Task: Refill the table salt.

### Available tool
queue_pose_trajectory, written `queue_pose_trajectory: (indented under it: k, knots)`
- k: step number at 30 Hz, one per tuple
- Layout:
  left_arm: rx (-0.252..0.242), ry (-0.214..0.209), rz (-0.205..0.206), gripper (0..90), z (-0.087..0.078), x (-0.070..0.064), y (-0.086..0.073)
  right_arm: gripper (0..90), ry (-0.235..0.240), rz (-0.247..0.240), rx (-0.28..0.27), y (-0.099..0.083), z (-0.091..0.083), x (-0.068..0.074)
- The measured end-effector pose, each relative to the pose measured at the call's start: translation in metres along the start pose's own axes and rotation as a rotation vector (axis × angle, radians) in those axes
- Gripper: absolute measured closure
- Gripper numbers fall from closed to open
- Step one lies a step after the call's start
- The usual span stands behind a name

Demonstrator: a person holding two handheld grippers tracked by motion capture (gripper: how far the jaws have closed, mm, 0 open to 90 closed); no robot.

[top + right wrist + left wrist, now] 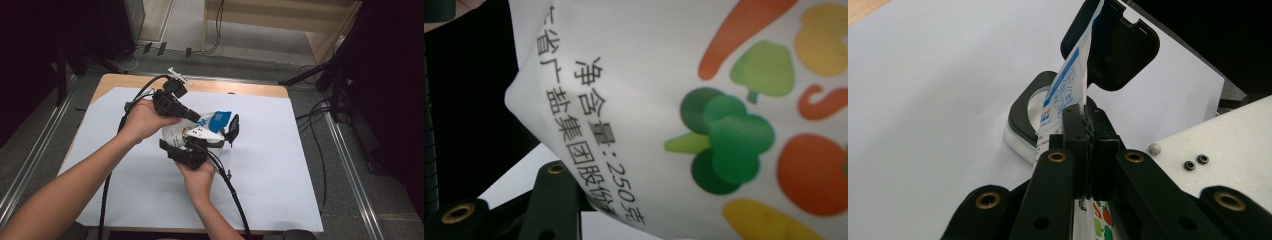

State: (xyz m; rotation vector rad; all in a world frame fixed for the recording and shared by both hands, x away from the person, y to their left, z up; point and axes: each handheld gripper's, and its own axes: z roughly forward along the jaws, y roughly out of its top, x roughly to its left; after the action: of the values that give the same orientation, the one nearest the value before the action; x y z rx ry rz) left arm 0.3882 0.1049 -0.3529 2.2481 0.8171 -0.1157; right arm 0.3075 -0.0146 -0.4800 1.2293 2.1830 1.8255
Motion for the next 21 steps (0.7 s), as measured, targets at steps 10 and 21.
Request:
queue_pose_trajectory:
  k: [10,21]
  knots:
    - [-0.004,-0.001,-0.001,90.0,0.0004,-0.0008,0.0023,52.0,0.006,0.018,-0.013,0.0012,-0.0010,0.0000]
    - [0.001,0.005,0.000,90.0,0.0003,-0.0010,0.0022,52.0,0.005,0.011,-0.009,0.0008,-0.0007,-0.0003]
